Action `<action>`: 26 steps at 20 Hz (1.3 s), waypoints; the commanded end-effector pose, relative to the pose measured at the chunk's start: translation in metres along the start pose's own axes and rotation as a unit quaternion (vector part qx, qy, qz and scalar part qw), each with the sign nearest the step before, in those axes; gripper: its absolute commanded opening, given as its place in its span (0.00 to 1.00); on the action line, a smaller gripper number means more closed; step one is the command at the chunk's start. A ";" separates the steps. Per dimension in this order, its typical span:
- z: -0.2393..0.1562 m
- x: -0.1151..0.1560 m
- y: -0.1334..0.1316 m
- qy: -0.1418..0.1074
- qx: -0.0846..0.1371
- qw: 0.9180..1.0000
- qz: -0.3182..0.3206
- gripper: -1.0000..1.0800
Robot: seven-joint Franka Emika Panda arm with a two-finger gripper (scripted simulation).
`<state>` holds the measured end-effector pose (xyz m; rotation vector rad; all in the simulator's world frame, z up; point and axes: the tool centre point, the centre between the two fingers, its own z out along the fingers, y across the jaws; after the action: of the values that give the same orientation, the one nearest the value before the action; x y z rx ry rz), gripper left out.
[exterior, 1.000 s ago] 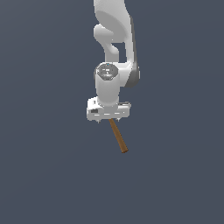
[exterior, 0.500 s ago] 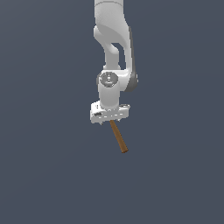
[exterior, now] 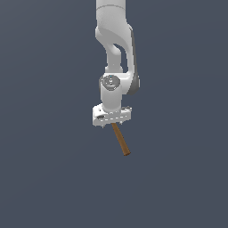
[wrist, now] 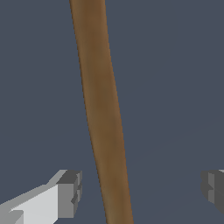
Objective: Pick up the object and move it to a goal position.
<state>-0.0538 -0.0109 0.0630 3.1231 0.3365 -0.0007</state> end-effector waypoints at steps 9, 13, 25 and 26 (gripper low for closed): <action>0.042 -0.001 -0.001 0.000 0.000 1.000 -0.001 0.96; 0.046 -0.001 0.000 0.000 0.000 1.000 -0.001 0.96; 0.045 0.001 -0.007 0.001 0.002 1.000 -0.007 0.00; 0.044 0.000 -0.007 0.001 0.002 1.000 -0.007 0.00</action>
<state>-0.0551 -0.0017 0.0183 3.1245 0.3643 0.0014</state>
